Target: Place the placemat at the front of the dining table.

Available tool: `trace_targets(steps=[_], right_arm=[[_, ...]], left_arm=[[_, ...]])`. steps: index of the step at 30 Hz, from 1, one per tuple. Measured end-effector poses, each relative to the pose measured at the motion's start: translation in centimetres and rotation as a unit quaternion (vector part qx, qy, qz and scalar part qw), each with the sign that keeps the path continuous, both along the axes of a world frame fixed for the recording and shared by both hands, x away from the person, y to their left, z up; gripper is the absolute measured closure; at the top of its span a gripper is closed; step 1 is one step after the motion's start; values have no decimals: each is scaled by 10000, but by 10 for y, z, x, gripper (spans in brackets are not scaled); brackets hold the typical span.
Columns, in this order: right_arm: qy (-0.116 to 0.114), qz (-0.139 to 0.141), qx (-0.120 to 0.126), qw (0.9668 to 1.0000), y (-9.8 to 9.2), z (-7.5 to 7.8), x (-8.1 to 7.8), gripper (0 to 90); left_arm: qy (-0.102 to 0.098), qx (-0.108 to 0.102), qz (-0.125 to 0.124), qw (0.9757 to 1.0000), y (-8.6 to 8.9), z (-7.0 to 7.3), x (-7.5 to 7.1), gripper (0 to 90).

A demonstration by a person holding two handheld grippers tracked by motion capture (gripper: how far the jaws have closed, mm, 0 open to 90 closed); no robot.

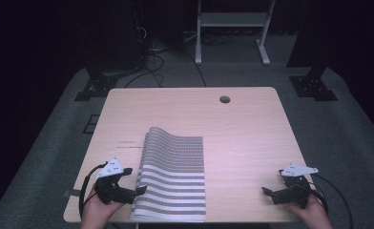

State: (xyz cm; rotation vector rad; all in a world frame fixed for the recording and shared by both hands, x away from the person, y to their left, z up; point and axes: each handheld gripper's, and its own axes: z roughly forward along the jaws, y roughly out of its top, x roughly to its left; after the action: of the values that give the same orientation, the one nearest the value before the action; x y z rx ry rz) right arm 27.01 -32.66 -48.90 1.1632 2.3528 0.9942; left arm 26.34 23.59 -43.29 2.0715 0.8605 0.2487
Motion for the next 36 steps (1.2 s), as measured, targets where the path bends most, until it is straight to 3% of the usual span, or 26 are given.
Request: trace_targets(steps=[12, 25, 32, 36], right_arm=[[2, 10, -4, 10000, 0, 0, -1, 7], [3, 60, -12, 10000, 0, 0, 0, 6], [2, 67, -8, 10000, 0, 0, 0, 6], [3, 68, -9, 10000, 0, 0, 0, 6]], left_arm=[[255, 116, -205, 9994, -18, -12, 5, 86], [281, 558, -200, 9978, -29, -19, 4, 78], [346, 623, -32, 9975, -25, -13, 7, 328], [530, 660, -34, 9964, -26, -9, 9, 510]])
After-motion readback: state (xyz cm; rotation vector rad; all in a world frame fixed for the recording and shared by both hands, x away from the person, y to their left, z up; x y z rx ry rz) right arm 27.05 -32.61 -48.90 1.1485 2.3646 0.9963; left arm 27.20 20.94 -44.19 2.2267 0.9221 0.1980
